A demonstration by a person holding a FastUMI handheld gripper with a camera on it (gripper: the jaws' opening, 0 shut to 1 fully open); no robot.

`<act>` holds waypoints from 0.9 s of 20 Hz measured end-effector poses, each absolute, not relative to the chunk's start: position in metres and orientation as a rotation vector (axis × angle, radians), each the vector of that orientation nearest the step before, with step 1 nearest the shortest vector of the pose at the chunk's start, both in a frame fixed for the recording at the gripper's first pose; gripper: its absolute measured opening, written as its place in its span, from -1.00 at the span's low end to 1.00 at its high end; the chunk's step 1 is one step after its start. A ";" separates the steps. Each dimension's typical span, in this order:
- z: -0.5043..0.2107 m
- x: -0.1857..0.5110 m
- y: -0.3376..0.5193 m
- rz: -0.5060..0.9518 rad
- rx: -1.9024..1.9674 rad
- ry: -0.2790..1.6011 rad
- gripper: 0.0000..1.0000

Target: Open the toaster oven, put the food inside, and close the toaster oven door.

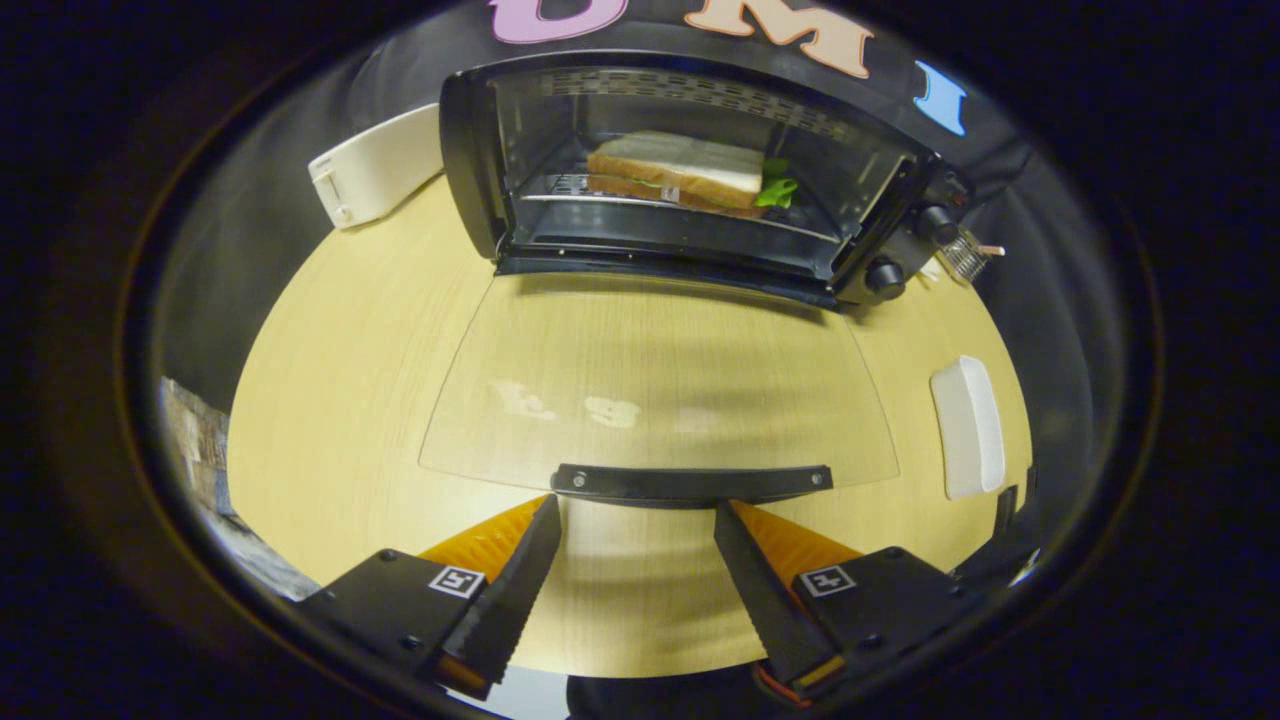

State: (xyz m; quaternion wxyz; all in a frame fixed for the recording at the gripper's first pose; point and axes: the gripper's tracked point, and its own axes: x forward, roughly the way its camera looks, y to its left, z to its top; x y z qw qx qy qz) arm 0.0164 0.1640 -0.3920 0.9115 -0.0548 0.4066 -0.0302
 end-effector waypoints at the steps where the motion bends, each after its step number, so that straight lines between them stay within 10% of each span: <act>1: -0.386 0.016 0.164 -0.058 -0.109 0.820 0.96; 18: -0.275 0.043 0.166 -0.132 -0.070 0.520 0.95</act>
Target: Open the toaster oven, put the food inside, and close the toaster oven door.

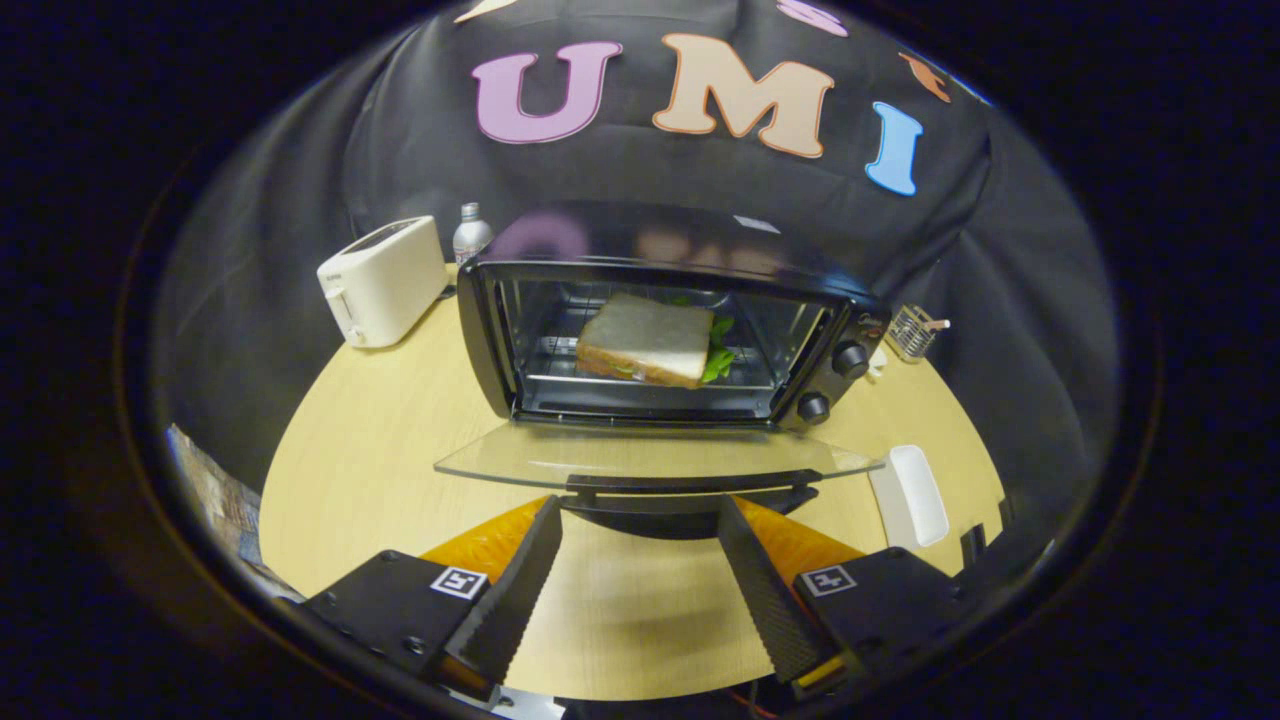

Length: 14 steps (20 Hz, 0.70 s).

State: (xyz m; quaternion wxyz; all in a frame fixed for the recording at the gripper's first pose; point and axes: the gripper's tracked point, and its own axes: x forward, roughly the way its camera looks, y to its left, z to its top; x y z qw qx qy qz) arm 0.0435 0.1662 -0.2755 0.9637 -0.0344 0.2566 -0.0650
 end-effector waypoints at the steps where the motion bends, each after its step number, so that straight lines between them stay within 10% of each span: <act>1: -0.272 0.045 0.167 -0.133 -0.073 0.514 0.95; 14: -0.225 0.081 0.162 -0.176 -0.052 0.382 0.95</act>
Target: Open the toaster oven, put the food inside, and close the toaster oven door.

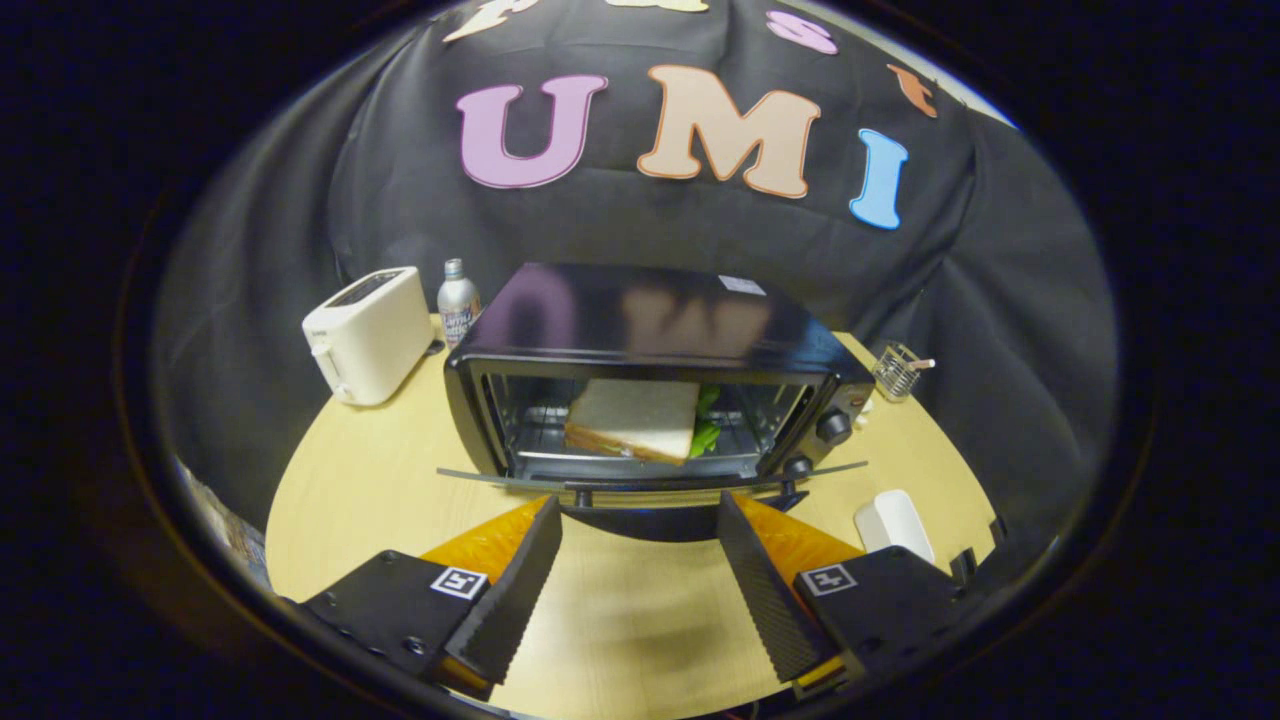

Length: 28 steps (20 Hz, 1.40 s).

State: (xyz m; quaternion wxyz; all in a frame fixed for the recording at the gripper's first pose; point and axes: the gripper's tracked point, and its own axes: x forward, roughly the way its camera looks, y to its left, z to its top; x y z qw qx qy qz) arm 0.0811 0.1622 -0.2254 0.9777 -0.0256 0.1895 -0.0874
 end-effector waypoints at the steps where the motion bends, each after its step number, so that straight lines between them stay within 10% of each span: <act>1: -0.220 0.087 0.162 -0.178 -0.045 0.364 0.95; 28: -0.167 0.154 0.177 -0.115 0.021 0.246 0.94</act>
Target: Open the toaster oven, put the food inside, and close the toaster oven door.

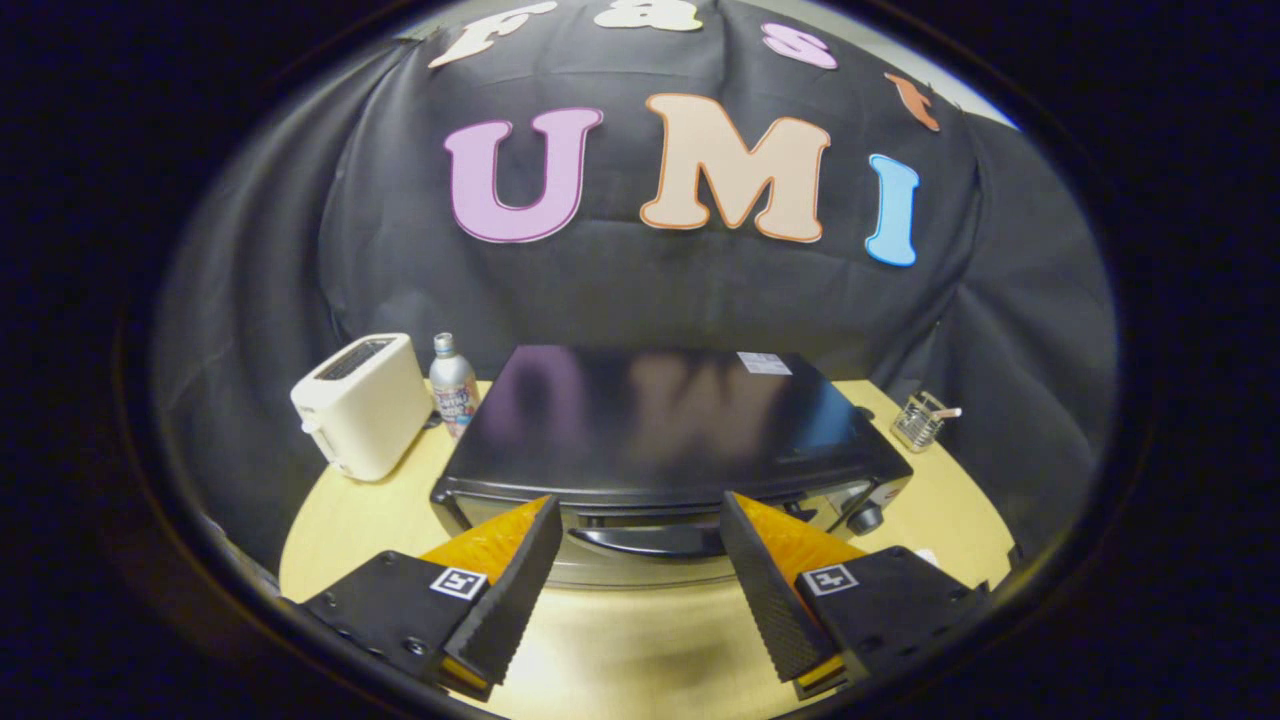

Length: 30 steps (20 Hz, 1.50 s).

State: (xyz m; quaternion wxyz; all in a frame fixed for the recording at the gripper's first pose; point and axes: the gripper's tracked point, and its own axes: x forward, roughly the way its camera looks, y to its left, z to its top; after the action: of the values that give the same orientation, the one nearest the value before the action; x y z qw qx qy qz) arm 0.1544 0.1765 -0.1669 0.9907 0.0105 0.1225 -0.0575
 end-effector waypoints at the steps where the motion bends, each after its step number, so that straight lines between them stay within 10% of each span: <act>1: -0.152 0.155 0.176 -0.116 0.045 0.215 0.92; 10: -0.033 0.144 0.132 -0.131 -0.008 0.015 0.88; 30: -0.020 0.061 0.034 0.010 0.027 -0.023 0.88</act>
State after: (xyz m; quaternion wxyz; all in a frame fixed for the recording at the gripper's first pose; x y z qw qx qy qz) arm 0.0613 0.0342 -0.0199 0.9998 0.0133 -0.0114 0.0050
